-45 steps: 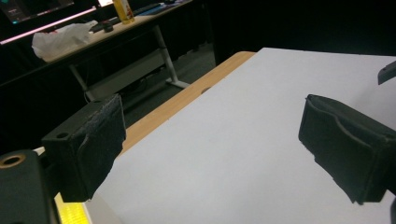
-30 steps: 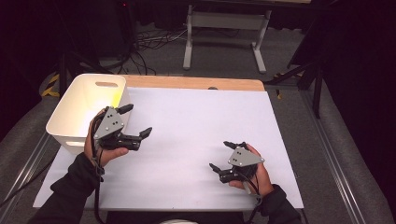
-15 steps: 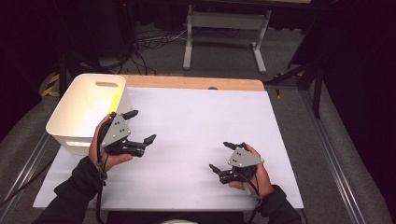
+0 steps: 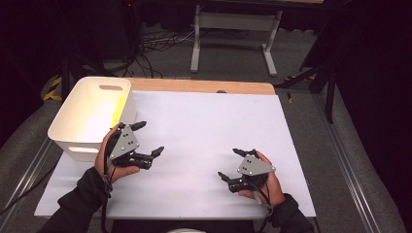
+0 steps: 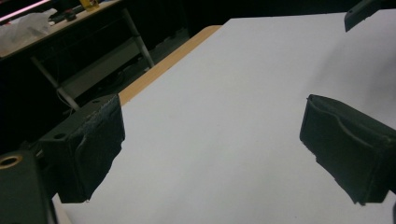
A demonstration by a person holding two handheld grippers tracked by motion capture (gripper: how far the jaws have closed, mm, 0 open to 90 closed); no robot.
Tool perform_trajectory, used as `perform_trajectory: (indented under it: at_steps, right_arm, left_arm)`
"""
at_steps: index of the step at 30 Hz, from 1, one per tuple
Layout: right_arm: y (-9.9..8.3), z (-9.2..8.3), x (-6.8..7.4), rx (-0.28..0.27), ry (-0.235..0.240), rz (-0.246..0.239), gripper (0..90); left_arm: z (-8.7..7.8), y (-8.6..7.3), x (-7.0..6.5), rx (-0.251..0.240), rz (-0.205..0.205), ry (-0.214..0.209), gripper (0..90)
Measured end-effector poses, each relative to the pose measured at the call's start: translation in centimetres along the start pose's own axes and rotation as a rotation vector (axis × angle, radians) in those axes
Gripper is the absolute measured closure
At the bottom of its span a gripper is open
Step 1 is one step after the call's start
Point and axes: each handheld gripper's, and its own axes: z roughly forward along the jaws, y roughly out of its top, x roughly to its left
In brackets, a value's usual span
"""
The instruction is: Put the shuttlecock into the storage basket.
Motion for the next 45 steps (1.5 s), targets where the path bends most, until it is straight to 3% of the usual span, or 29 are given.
perform_trajectory:
  at_steps: [6, 17, 32, 45]
  right_arm:
    - [0.0, -0.1, 0.1, 0.0, -0.004, -0.006, 13.0]
    - [0.0, -0.1, 0.4, 0.004, -0.014, -0.02, 13.0]
    - [-0.1, 0.2, 0.9, 0.017, -0.005, -0.033, 12.8]
    - [-0.4, 0.2, 1.1, 0.019, 0.002, -0.04, 12.5]
  left_arm:
    - [0.1, -0.8, -0.6, 0.017, 0.027, -0.005, 7.6]
    - [0.1, -2.8, -1.8, 0.026, 0.038, -0.043, 7.5]
    - [-0.2, -5.7, -3.1, 0.088, 0.048, -0.09, 5.0]
    - [-1.3, -7.1, -3.1, 0.11, 0.032, -0.074, 3.8]
